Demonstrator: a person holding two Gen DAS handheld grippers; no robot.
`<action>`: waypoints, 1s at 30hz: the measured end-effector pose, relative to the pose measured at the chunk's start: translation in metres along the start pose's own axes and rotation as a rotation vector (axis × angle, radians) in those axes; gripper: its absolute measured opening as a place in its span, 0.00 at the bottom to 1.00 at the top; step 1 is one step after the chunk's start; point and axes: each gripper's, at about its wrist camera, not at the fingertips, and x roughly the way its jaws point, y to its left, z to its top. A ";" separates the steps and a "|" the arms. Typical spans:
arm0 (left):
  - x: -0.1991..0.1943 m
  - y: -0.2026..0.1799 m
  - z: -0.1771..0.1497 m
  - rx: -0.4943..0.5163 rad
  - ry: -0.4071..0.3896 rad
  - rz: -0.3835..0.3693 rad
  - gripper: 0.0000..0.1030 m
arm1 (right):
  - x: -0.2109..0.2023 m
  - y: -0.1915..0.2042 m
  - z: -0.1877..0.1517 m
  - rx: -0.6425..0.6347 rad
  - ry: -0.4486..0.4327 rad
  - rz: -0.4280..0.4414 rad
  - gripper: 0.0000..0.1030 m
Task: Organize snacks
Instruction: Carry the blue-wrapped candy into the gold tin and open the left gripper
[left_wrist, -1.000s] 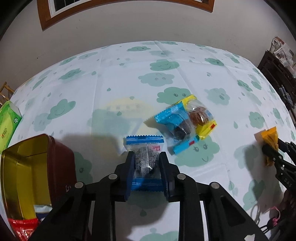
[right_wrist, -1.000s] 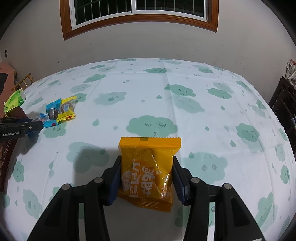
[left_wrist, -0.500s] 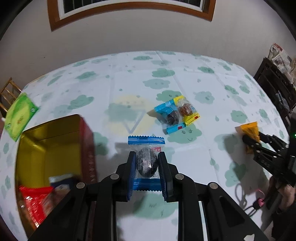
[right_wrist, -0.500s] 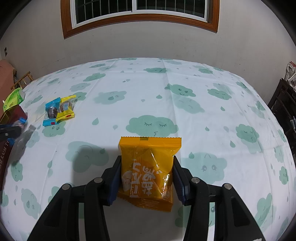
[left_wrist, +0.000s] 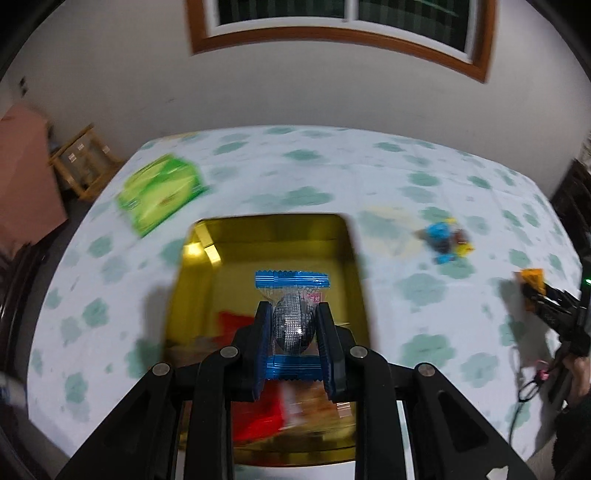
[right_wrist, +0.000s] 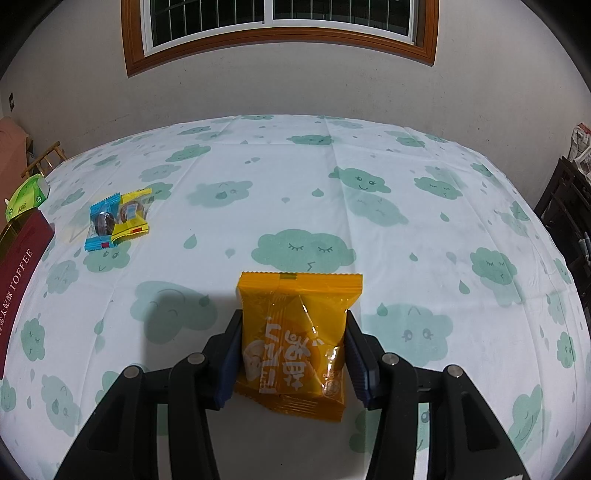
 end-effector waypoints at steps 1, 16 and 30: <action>0.001 0.006 -0.001 -0.010 0.001 0.013 0.20 | 0.000 0.000 0.000 0.000 0.000 0.000 0.50; 0.046 0.057 -0.013 -0.068 0.072 0.087 0.20 | 0.000 0.000 0.000 0.000 0.000 -0.001 0.50; 0.053 0.053 -0.014 -0.021 0.081 0.109 0.24 | 0.000 0.000 0.000 -0.001 0.000 -0.001 0.50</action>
